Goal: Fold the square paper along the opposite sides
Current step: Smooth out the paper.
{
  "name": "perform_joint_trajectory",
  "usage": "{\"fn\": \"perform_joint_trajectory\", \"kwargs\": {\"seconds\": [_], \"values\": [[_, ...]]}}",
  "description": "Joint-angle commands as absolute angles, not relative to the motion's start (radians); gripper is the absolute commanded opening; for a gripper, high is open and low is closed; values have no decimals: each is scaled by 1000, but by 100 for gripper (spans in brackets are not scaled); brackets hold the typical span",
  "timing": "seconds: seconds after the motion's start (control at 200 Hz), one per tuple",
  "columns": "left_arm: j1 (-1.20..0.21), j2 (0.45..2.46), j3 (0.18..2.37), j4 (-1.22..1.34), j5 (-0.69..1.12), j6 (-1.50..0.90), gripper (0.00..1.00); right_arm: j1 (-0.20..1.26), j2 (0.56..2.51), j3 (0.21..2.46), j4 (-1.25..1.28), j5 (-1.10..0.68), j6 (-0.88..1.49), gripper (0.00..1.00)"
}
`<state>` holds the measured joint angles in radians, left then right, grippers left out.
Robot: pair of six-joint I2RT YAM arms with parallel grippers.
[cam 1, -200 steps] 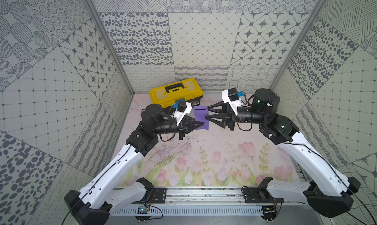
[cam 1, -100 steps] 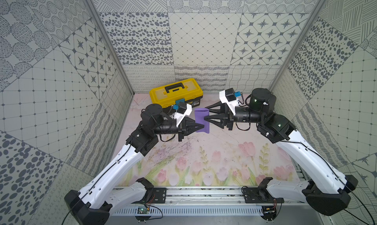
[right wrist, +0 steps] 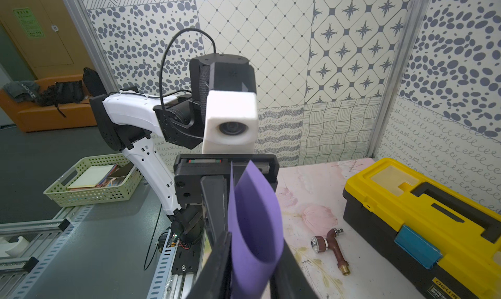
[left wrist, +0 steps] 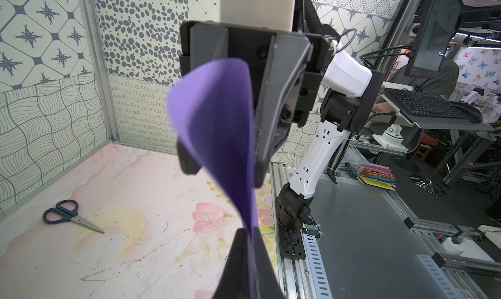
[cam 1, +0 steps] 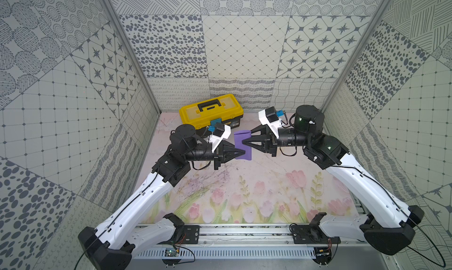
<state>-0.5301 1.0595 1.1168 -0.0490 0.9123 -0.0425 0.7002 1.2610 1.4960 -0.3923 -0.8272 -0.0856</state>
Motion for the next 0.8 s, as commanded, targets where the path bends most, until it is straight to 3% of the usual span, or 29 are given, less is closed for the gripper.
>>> {"fn": "perform_joint_trajectory", "kwargs": {"seconds": [0.0, 0.17, 0.49, 0.655, 0.795], "values": [[-532, 1073, 1123, 0, 904, -28, 3, 700, 1251, 1501, -350, -844, -85, 24], [-533, 1078, 1126, -5, 873, -32, 5, 699, 1235, 1487, -339, -844, -89, 18], [-532, 1063, 1118, 3, 863, -37, 10, 700, 1239, 1480, -337, -835, -92, 16], [-533, 1063, 1118, 3, 870, -37, 10, 699, 1243, 1480, -336, -833, -93, 17], [-533, 1060, 1119, -1, 883, -27, 10, 700, 1238, 1476, -341, -829, -101, 26]]}}
